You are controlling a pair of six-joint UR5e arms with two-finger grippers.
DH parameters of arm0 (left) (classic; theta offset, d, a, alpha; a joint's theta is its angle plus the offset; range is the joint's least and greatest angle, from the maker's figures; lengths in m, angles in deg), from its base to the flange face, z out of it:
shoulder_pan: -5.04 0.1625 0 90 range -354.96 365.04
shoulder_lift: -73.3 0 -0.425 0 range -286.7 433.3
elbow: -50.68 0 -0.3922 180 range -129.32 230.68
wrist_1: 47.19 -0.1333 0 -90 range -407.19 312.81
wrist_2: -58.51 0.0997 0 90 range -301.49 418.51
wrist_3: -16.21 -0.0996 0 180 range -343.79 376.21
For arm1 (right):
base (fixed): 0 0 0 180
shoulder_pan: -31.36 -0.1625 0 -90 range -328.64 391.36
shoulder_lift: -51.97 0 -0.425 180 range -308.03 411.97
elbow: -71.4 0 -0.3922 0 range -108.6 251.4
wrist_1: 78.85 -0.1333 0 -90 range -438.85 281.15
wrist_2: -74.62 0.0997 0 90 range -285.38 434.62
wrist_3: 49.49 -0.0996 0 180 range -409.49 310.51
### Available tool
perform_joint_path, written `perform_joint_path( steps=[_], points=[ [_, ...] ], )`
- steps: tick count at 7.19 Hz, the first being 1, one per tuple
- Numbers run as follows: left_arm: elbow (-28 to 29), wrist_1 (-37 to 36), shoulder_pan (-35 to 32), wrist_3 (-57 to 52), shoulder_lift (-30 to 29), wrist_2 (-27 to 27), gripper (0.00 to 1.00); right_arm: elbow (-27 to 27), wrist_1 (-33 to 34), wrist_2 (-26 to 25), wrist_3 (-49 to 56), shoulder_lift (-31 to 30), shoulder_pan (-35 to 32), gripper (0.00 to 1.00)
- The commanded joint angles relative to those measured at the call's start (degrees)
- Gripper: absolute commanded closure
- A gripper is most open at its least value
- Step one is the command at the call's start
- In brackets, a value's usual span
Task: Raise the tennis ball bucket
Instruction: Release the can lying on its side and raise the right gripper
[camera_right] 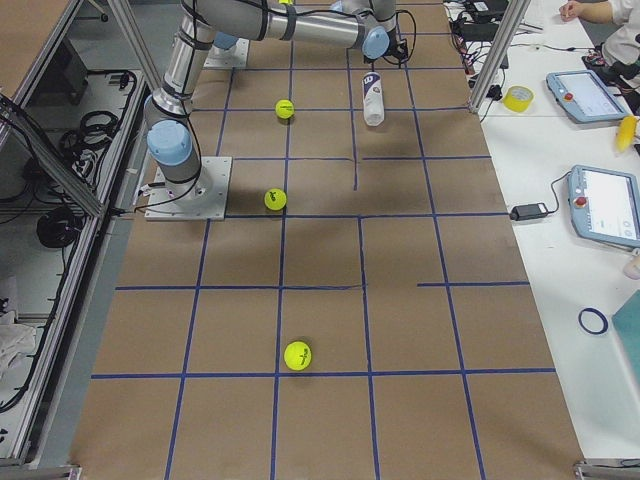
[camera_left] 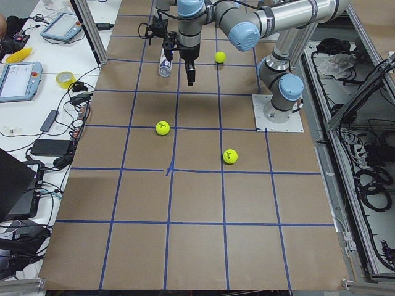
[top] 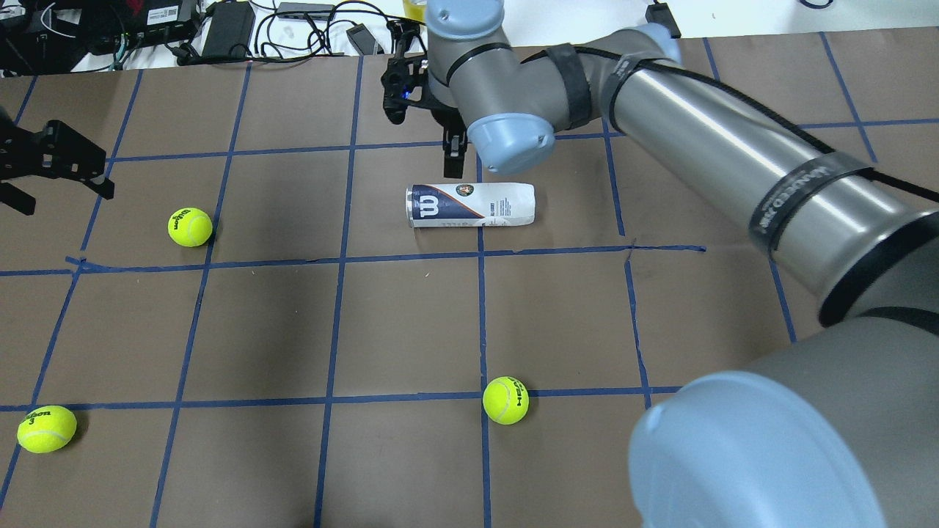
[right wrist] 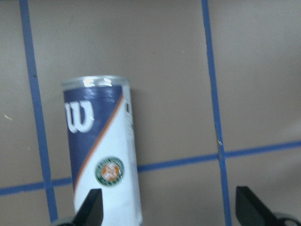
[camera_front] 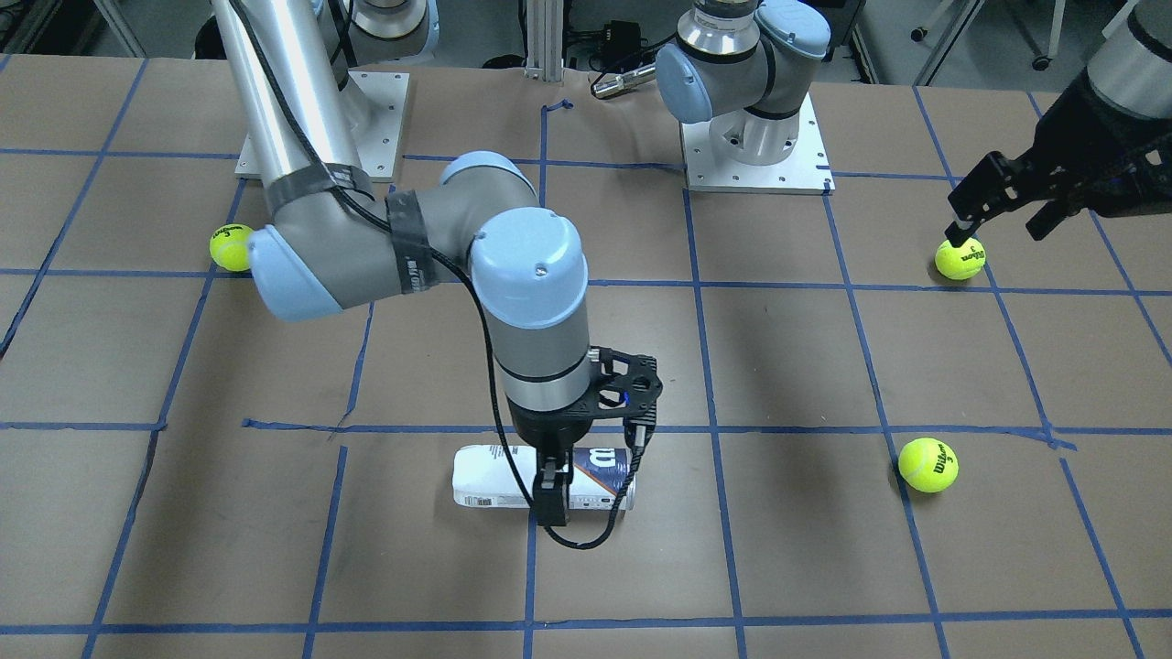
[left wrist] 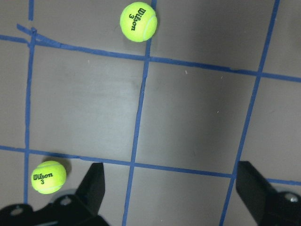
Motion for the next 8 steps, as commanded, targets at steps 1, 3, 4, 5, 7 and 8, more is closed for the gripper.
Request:
perform_joint_path(
  steps=[1, 3, 4, 5, 7, 8],
  points=[
    [-1.5, -5.8, -0.7, 6.0, -3.0, -10.2, 0.0, -0.2, -10.5, 1.0, -1.0, -7.2, 10.5, 0.01],
    [-2.6, -8.8, -2.7, 6.6, -6.9, -19.9, 0.0, -1.1, -19.7, 0.8, -7.1, -13.8, 18.6, 0.0],
    [-4.0, -13.5, -4.9, 8.5, -9.1, -20.7, 0.0, -1.2, -24.5, 0.1, -13.7, -15.1, 20.7, 0.0],
    [-5.7, -18.0, -8.5, 12.0, -11.0, -23.1, 0.0, -1.0, -26.4, -0.8, -22.5, -16.8, 20.6, 0.0],
    [-7.7, -24.3, -13.2, 16.8, -15.5, -26.4, 0.0, -1.2, -28.9, -2.7, -41.5, -19.6, 18.6, 0.0],
    [-7.8, -26.4, -14.5, 16.8, -18.2, -28.7, 0.0, -1.2, -29.0, -2.8, -47.4, -20.2, 15.3, 0.0]
  ],
)
